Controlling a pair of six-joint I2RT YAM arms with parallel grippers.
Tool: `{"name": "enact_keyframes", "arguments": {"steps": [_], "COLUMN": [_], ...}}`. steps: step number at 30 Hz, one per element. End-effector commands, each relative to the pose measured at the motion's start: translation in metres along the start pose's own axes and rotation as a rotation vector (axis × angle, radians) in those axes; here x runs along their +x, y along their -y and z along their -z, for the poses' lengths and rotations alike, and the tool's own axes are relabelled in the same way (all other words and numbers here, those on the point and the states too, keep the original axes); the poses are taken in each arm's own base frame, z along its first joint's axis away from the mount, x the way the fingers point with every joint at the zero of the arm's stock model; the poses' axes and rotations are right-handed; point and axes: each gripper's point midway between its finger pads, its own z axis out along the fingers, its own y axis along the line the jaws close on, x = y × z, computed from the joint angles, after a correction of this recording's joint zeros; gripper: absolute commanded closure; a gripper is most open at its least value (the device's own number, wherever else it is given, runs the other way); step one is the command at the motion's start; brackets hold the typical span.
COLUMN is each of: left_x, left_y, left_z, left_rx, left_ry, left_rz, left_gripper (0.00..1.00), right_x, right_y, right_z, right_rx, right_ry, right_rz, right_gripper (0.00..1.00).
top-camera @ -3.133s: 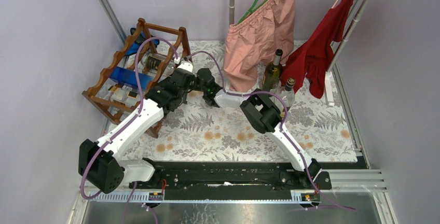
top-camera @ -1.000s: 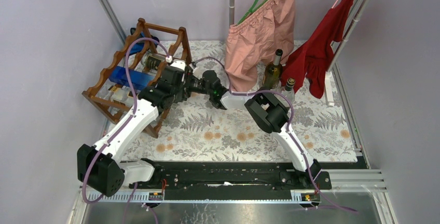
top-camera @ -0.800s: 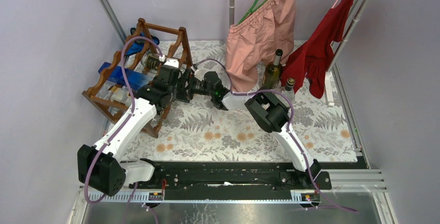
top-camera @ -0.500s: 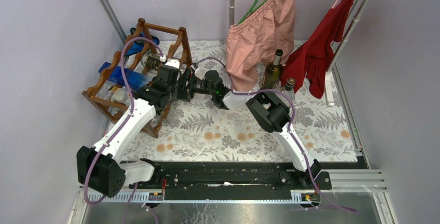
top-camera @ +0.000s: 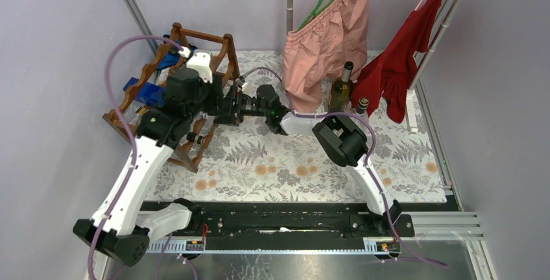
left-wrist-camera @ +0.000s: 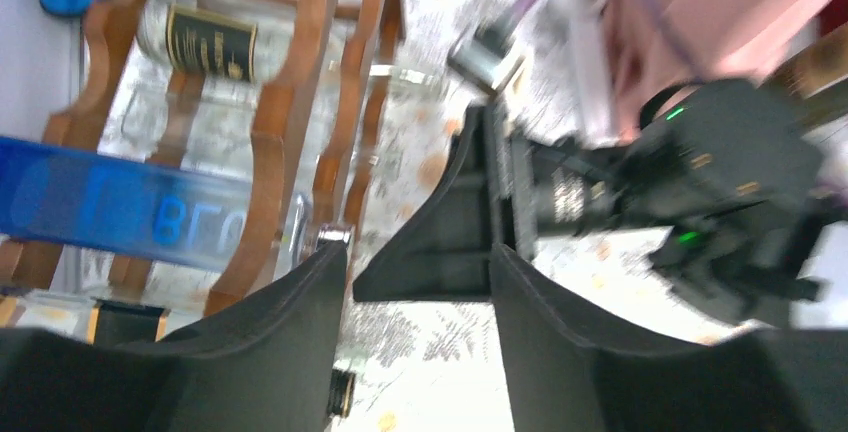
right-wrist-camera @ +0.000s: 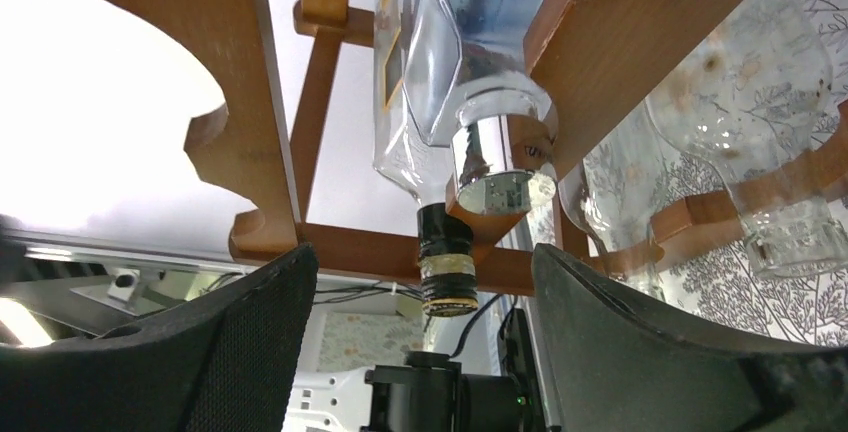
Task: Put the wine bottle on the wine rack
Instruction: Place the wine bottle in the wine rack, then pick up the wine bottle from the center of the board.
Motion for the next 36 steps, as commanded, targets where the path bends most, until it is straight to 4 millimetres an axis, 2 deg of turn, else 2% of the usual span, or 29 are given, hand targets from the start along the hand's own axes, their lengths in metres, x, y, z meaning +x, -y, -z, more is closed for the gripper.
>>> {"name": "enact_keyframes", "arguments": {"steps": [1,6,10,14,19,22,25,30,36], "left_x": [-0.062,-0.100,-0.122,-0.130,-0.131,-0.135,-0.143,-0.162,-0.181], "left_y": [0.009,0.008,0.007,0.003,0.004,0.003,0.003,0.007,0.007], "left_z": [0.036,0.067,0.087,0.097,0.105,0.116,0.127,0.144,0.161], "left_rx": [0.082,0.104,0.107,0.100,0.112,0.117,0.128,0.159,0.175], "left_ry": [0.202,0.324,0.401,0.434,0.464,0.502,0.543,0.597,0.656], "left_rz": [0.008,-0.004,-0.019,-0.031,-0.011,0.018,0.028,0.047,0.088], "left_gripper": [0.33,0.20,0.15,0.14,0.13,0.09,0.02,0.01,0.01], "right_x": [0.012,0.020,0.025,0.031,0.039,0.042,0.045,0.053,0.063], "right_y": [-0.047,-0.041,-0.042,-0.049,-0.059,-0.067,-0.076,-0.095,-0.111], "right_z": [0.006,0.016,0.026,0.031,0.035,0.041,0.050,0.070,0.092], "right_rx": [-0.048,0.033,0.069,0.074,0.076,0.077,0.061,0.007,-0.018], "right_ry": [-0.065,-0.097,-0.124,-0.162,-0.220,-0.247,-0.275,-0.340,-0.400], "right_rz": [0.167,0.239,0.309,0.387,0.528,0.647,0.783,1.013,1.144], "right_gripper": [0.15,0.15,0.15,0.15,0.16,0.16,0.17,0.16,0.15]}}
